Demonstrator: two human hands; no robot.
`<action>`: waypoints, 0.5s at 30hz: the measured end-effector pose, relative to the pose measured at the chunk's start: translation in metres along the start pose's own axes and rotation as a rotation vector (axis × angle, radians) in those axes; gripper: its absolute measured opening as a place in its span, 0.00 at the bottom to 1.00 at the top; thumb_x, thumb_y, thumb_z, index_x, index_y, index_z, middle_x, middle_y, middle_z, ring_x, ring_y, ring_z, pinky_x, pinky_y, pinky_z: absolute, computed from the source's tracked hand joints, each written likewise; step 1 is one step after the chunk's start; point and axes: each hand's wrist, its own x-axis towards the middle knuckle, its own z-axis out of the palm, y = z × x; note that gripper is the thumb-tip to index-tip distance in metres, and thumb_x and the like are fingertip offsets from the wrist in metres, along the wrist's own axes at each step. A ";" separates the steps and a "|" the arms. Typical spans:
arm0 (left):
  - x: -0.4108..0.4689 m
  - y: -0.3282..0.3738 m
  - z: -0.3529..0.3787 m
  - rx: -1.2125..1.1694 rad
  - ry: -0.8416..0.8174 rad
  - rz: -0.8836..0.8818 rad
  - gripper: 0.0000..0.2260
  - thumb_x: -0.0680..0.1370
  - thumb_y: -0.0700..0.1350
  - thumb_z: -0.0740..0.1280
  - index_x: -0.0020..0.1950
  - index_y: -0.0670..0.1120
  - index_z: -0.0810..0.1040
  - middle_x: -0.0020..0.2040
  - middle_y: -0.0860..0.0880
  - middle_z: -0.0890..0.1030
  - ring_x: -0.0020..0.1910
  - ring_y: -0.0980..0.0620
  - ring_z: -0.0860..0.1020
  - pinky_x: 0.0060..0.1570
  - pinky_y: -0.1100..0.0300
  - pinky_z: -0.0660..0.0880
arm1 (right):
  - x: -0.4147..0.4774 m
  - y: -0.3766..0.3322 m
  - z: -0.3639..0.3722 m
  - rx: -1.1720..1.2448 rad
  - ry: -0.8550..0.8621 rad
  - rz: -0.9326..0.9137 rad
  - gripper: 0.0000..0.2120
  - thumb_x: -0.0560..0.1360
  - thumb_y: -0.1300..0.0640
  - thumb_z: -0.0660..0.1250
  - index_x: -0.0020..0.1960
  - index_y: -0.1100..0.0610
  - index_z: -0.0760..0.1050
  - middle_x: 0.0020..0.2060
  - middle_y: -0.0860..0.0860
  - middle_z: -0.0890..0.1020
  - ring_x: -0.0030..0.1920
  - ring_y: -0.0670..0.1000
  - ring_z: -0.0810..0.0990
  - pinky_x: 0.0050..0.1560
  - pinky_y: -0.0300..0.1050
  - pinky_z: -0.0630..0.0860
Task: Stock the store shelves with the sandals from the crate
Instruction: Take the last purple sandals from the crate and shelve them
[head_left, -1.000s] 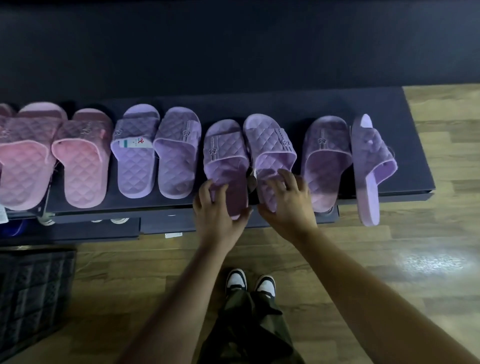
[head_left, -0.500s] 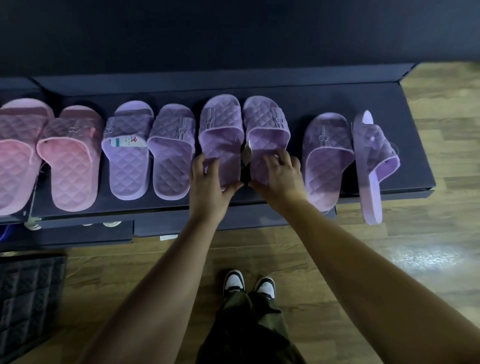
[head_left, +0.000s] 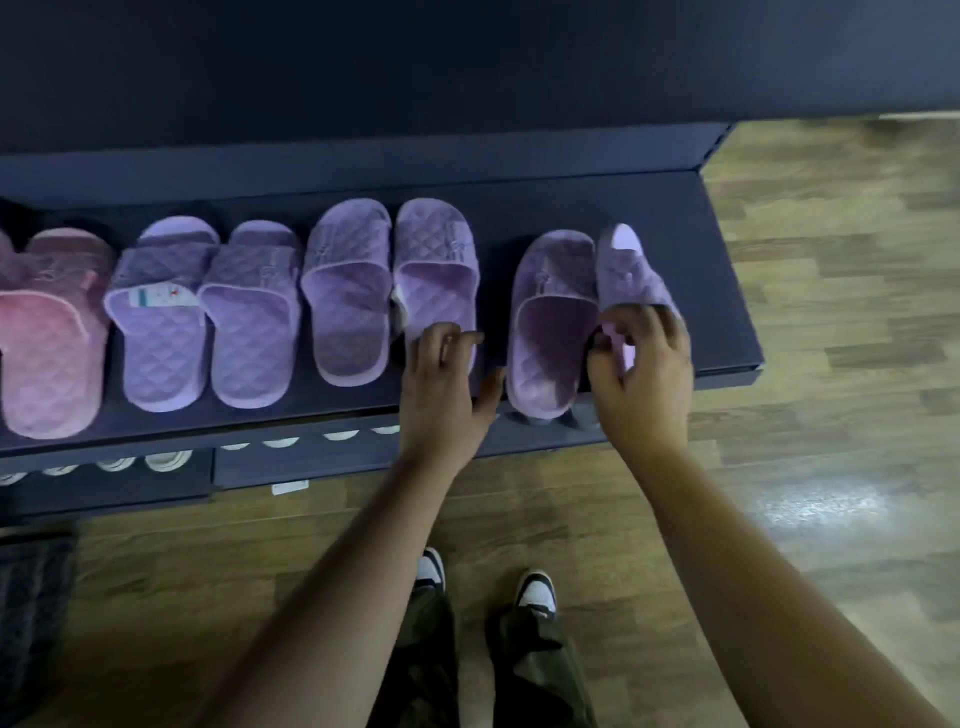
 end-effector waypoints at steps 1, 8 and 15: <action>-0.002 0.012 0.009 -0.013 -0.035 -0.001 0.20 0.75 0.55 0.62 0.58 0.42 0.76 0.57 0.43 0.74 0.57 0.44 0.73 0.54 0.50 0.74 | -0.002 0.015 -0.009 0.012 0.009 0.048 0.11 0.71 0.59 0.63 0.51 0.61 0.76 0.48 0.58 0.78 0.51 0.59 0.73 0.50 0.48 0.68; -0.017 0.054 0.063 0.030 -0.215 -0.068 0.29 0.69 0.58 0.69 0.66 0.45 0.72 0.70 0.45 0.68 0.67 0.40 0.65 0.61 0.48 0.70 | -0.026 0.088 -0.022 0.038 -0.304 0.126 0.25 0.69 0.42 0.66 0.59 0.57 0.73 0.57 0.55 0.72 0.57 0.54 0.72 0.55 0.51 0.72; -0.015 0.054 0.088 0.166 -0.111 -0.106 0.26 0.66 0.48 0.76 0.62 0.43 0.76 0.68 0.41 0.71 0.61 0.34 0.71 0.57 0.42 0.73 | -0.017 0.095 -0.009 0.117 -0.303 0.088 0.28 0.67 0.38 0.63 0.62 0.52 0.71 0.64 0.53 0.69 0.59 0.52 0.73 0.47 0.48 0.76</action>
